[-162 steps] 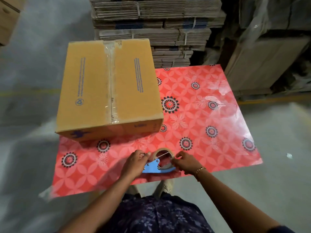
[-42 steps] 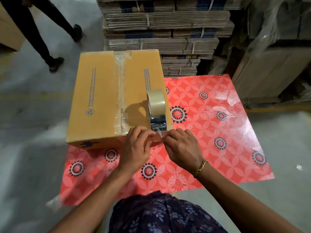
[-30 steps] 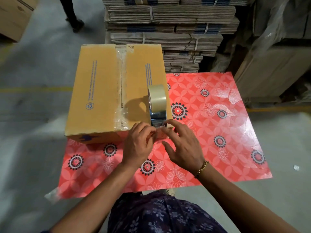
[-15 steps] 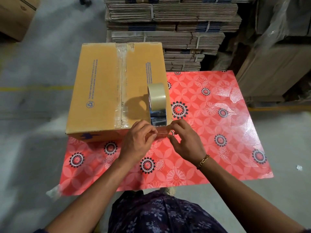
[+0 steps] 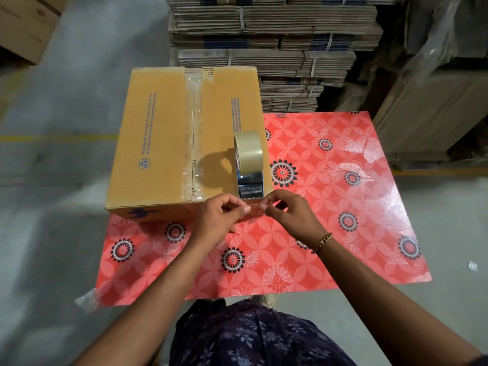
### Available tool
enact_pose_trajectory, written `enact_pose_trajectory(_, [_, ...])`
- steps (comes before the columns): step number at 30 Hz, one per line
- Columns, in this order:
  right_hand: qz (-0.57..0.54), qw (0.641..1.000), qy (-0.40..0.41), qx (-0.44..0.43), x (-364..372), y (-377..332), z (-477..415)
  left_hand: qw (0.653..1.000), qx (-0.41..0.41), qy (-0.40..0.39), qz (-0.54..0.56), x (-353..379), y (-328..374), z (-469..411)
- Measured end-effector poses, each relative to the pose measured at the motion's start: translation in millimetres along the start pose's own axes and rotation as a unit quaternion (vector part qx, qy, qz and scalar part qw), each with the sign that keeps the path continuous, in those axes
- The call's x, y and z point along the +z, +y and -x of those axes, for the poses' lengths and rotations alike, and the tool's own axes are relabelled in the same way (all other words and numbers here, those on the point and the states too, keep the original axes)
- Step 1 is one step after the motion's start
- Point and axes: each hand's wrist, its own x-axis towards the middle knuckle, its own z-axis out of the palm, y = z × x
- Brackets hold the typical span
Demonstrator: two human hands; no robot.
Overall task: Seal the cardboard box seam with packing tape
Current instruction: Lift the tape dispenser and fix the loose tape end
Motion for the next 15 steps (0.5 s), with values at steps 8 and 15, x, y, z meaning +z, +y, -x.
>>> enact_pose_trajectory(8, [-0.124,0.987,-0.017,0.099,-4.2,-13.6,-6.5,0.983,-0.127,0.022,0.131,7.2,17.8,-2.3])
enact_pose_trajectory(15, [-0.132,0.977,0.026,0.164,-6.6,-12.2,-12.7,0.953,-0.183,0.074,0.231,9.9,25.2,-2.5])
